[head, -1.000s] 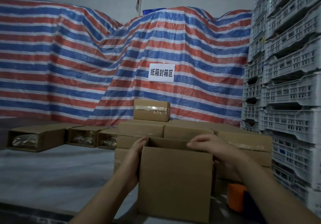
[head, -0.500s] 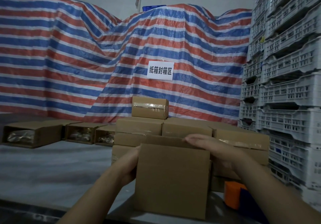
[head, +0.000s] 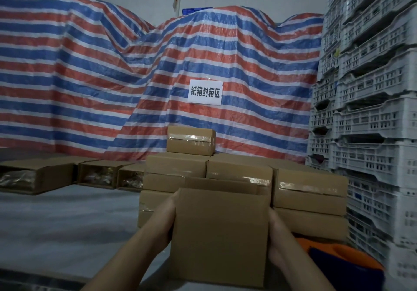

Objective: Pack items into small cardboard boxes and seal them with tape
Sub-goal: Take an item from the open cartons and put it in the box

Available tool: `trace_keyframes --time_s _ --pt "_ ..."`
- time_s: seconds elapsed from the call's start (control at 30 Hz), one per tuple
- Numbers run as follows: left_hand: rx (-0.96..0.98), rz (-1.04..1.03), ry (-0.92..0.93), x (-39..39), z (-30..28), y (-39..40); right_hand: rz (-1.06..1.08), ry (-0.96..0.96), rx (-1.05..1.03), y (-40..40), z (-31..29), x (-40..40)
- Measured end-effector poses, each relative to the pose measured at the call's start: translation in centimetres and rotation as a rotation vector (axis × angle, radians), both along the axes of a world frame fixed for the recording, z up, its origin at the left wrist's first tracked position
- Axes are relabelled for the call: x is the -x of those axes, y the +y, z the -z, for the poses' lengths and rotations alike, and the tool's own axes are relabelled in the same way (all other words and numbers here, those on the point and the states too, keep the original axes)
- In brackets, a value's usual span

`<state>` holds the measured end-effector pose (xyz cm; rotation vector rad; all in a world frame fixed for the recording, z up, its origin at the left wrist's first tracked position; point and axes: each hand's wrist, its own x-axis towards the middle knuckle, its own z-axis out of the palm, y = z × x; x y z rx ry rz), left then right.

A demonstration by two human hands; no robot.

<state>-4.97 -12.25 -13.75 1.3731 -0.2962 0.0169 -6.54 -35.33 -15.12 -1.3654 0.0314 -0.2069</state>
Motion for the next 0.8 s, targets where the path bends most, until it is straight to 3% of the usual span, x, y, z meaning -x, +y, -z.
trace_keyframes --time_s 0.17,0.37,0.67,0.8 --pt "-0.017 -0.027 -0.03 0.1 0.3 0.0 0.051 -0.033 0.014 0.0 0.5 -0.2" --pt "-0.034 0.271 -0.103 -0.5 0.2 2.5 0.038 -0.049 -0.058 0.1 1.1 -0.5" --pt "-0.059 0.026 -0.042 -0.7 0.3 0.9 0.014 -0.028 -0.139 0.1 1.2 -0.7" --pt "-0.085 0.008 -0.018 -0.7 0.2 0.8 -0.045 -0.086 -0.141 -0.3 1.2 -0.2"
